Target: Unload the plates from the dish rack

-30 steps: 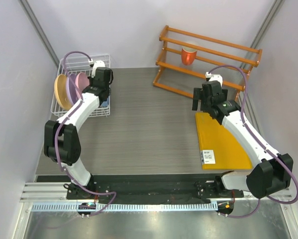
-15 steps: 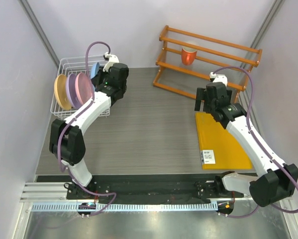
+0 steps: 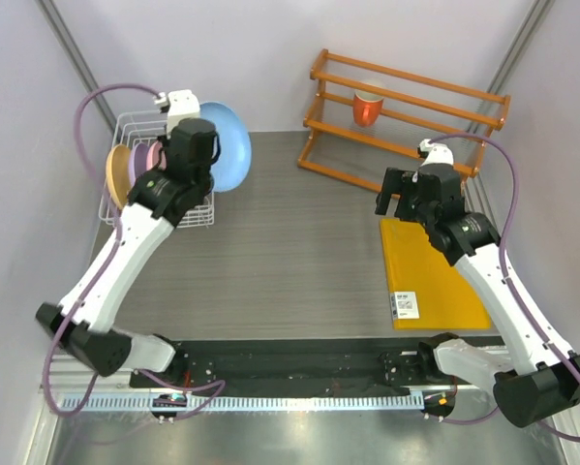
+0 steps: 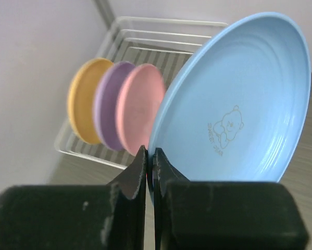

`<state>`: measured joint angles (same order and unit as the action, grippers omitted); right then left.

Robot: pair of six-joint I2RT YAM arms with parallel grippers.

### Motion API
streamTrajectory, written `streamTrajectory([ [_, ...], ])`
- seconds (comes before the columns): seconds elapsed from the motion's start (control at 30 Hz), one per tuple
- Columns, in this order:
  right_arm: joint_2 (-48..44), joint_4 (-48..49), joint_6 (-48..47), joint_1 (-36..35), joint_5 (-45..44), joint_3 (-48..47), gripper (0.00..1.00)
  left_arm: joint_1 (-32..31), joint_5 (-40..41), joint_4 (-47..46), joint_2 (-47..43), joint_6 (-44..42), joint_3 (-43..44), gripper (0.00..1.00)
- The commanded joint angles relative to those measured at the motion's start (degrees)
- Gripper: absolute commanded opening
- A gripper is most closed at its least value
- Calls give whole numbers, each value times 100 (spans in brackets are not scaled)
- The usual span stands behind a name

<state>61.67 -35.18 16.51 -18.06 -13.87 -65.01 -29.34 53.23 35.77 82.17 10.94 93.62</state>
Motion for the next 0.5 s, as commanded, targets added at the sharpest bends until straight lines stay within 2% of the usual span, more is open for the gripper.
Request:
streamTrajectory([
  [0.0,-173,502,466,-22,1016,59,100,-1,-1928,660,-710,1506,-616,0],
  [0.17,-304,1170,1194,-30,2176,471,100,-54,-3360,108,-1159,2254,-1687,0],
  [0.47,-243,2067,1758,-39,2784,1104,100,-256,-4110,-579,-1177,2826,-2278,0],
])
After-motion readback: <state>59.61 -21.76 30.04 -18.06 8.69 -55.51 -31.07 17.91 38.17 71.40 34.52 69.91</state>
